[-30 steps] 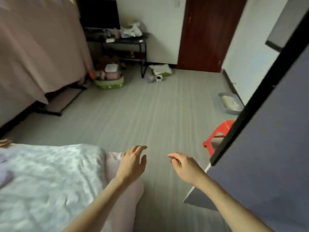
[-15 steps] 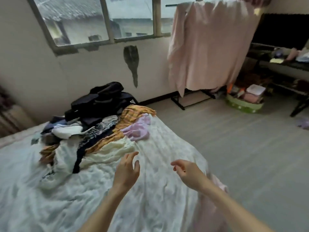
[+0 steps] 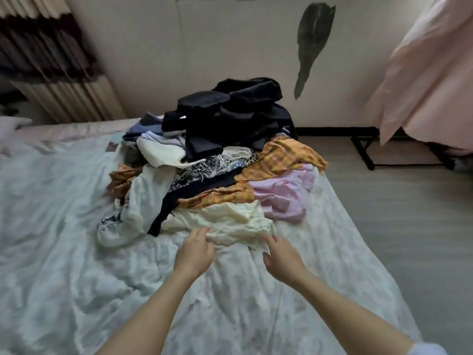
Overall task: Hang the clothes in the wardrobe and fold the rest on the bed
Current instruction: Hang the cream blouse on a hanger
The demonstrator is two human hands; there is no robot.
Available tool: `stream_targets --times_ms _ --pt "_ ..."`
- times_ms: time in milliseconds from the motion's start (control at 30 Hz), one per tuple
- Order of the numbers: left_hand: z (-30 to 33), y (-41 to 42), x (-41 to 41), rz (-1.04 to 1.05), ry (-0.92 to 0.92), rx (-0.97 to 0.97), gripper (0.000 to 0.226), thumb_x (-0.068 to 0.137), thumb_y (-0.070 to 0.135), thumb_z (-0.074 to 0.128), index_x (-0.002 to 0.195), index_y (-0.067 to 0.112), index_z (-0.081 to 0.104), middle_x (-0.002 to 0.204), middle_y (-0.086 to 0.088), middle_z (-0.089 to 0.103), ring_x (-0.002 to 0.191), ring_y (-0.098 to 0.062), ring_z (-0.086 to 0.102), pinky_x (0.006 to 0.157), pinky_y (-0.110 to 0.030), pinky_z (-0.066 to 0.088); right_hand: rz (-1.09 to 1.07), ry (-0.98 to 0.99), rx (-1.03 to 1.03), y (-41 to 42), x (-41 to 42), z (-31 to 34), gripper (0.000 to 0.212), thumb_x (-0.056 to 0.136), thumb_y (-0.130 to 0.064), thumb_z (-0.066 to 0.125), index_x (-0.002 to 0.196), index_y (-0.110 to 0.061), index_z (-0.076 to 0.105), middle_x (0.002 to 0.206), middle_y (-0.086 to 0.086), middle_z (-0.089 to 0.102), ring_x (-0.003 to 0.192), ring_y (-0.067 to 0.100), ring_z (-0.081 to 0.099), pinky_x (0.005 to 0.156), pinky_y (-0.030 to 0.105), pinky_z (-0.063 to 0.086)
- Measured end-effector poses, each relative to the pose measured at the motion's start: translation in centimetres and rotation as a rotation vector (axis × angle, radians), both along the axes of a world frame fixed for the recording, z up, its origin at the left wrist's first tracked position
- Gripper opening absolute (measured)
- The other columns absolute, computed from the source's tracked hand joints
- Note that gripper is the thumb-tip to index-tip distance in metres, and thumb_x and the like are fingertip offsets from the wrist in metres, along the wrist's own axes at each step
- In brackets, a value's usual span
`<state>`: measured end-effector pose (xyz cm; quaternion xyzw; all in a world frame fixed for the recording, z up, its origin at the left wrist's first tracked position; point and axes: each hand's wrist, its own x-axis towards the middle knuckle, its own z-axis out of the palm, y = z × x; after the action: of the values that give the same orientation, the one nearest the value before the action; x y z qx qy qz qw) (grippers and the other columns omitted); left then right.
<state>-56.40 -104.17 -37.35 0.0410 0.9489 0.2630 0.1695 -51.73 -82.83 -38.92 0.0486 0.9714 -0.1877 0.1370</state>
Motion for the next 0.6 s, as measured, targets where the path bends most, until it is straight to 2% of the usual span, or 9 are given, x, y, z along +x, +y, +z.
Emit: stream_targets --times_ms 100,167,233,300,367,433,467,533,600 --pt "-6.8 0.1 -3.5 0.035 0.004 -0.074 0.051 0.097 0.028 0.039 0.146 0.025 0.026 0.150 0.003 0.028 0.131 -0.021 0.033 0.103 -0.039 0.036 0.111 -0.012 0.162 -0.5 -6.3 -7.2 0.062 0.090 -0.038 0.049 0.144 -0.027 0.021 0.144 0.004 0.032 0.131 0.027 0.032 0.099 0.042 0.037" --pt "-10.7 0.2 -4.4 -0.022 -0.039 -0.154 0.057 0.096 0.035 0.039 0.149 0.031 0.016 0.156 0.003 0.014 0.140 -0.022 0.018 0.108 -0.043 0.026 0.215 -0.044 0.264 -0.8 -9.0 -10.7 0.077 0.089 -0.046 0.052 0.148 -0.030 0.006 0.154 0.005 0.012 0.141 0.029 0.014 0.107 0.052 0.027" --pt "-14.6 0.2 -4.3 -0.074 -0.145 -0.220 0.064 0.096 0.044 0.039 0.149 0.038 0.004 0.159 0.003 -0.005 0.146 -0.024 -0.004 0.113 -0.050 0.014 0.278 -0.075 0.296 -1.3 -11.1 -13.6 0.084 0.089 -0.043 0.053 0.148 -0.034 -0.006 0.157 0.003 -0.007 0.144 0.031 -0.004 0.109 0.061 0.014" --pt "-18.0 0.1 -4.0 -0.085 -0.262 -0.261 0.068 0.094 0.052 0.037 0.149 0.040 -0.001 0.158 0.002 -0.016 0.144 -0.026 -0.017 0.115 -0.053 0.003 0.295 -0.091 0.314 -1.6 -12.7 -15.7 0.076 0.092 -0.032 0.049 0.149 -0.035 -0.002 0.158 0.003 -0.011 0.144 0.033 -0.010 0.110 0.063 0.005" --pt "-20.0 0.2 -3.6 -0.112 -0.319 -0.326 0.070 0.092 0.059 0.034 0.149 0.040 -0.003 0.158 0.000 -0.019 0.144 -0.028 -0.017 0.115 -0.052 -0.004 0.296 -0.040 0.362 -1.6 -13.7 -16.6 0.057 0.094 -0.027 0.047 0.145 -0.031 0.022 0.156 0.004 0.011 0.144 0.031 0.004 0.111 0.061 0.009" --pt "-20.6 0.0 -3.5 -0.124 -0.342 -0.353 0.070 0.092 0.062 0.032 0.149 0.040 -0.003 0.158 0.000 -0.019 0.144 -0.029 -0.016 0.114 -0.051 -0.007 0.309 0.055 0.373 -1.4 -14.1 -16.6 0.037 0.095 -0.025 0.045 0.131 -0.026 0.043 0.140 0.000 0.041 0.135 0.023 0.026 0.110 0.054 0.017" --pt "-20.5 -0.2 -3.6 -0.122 -0.350 -0.340 0.070 0.092 0.061 0.033 0.149 0.039 -0.001 0.158 0.001 -0.017 0.145 -0.028 -0.015 0.114 -0.050 -0.006 0.299 0.078 0.324 -1.3 -14.0 -16.5 0.027 0.096 -0.022 0.042 0.122 -0.022 0.050 0.131 -0.001 0.050 0.131 0.020 0.032 0.110 0.052 0.017" --pt "-19.4 -0.5 -3.8 -0.080 -0.314 -0.283 0.068 0.093 0.051 0.040 0.150 0.032 0.008 0.160 -0.001 -0.007 0.146 -0.026 -0.005 0.116 -0.048 0.002 0.252 0.087 0.146 -1.3 -12.9 -15.6 0.017 0.096 -0.016 0.040 0.105 -0.018 0.054 0.116 0.001 0.059 0.122 0.019 0.042 0.111 0.048 0.016" --pt "-17.7 -0.9 -3.6 0.048 -0.126 -0.201 0.061 0.092 0.037 0.049 0.146 0.019 0.025 0.156 -0.007 0.015 0.142 -0.026 0.017 0.114 -0.045 0.019 0.229 0.101 -0.012 -1.8 -10.7 -13.8 0.011 0.093 -0.012 0.041 0.089 -0.021 0.047 0.100 0.006 0.063 0.103 0.026 0.053 0.104 0.044 0.022"
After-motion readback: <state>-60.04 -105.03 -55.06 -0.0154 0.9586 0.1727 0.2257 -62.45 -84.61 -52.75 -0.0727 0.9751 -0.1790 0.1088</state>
